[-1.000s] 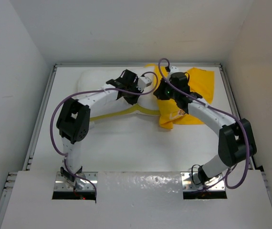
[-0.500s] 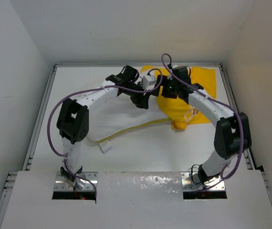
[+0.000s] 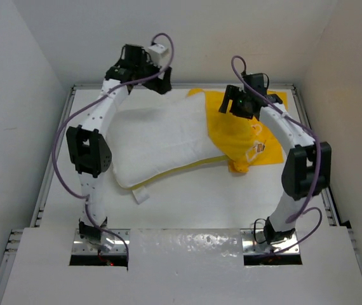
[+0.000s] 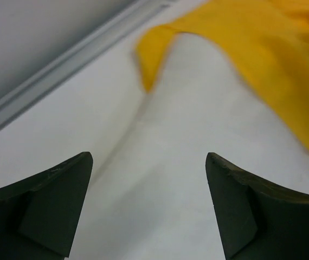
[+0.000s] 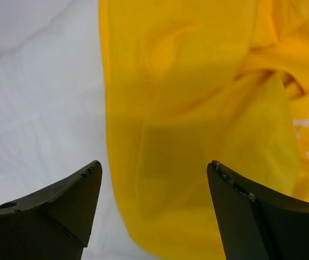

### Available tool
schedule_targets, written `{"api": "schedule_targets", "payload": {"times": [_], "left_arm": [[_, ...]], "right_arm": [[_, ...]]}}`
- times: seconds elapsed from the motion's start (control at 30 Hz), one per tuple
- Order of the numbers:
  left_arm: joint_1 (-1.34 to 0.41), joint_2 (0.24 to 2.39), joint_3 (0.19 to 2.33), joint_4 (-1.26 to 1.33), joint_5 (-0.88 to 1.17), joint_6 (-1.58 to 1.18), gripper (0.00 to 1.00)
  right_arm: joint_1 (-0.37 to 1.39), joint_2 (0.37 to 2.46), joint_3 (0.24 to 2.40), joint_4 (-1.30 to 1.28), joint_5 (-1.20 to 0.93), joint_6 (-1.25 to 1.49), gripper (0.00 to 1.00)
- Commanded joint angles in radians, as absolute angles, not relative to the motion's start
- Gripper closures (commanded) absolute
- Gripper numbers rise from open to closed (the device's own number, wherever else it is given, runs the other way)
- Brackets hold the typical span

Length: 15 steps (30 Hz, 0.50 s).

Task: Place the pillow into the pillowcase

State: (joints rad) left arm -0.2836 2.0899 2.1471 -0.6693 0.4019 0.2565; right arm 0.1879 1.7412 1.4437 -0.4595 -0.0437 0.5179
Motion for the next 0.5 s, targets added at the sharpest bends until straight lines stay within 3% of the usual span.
{"api": "schedule_targets", "payload": {"times": [0.0,0.2,0.33,0.43,0.47], "left_arm": [[-0.175,2.255,2.198,-0.727,0.212,0.167,0.19],[-0.137,2.330,2.131,-0.692,0.141,0.222,0.21],[-0.144,2.316,2.037,-0.699,0.280,0.277,0.27],[-0.169,2.267,1.875,-0.664,0.354,0.320,0.30],[-0.176,2.255,1.847,-0.661,0.373,0.333,0.31]], "right_arm": [[0.201,1.882,1.554,-0.442,-0.032,0.503,0.22],[0.202,2.094,1.787,-0.358,0.021,0.523,0.22],[0.204,2.270,1.894,-0.304,-0.107,0.578,0.22],[0.230,2.376,1.957,-0.273,-0.248,0.633,0.29],[0.244,2.396,1.979,-0.279,-0.271,0.634,0.37]]}}
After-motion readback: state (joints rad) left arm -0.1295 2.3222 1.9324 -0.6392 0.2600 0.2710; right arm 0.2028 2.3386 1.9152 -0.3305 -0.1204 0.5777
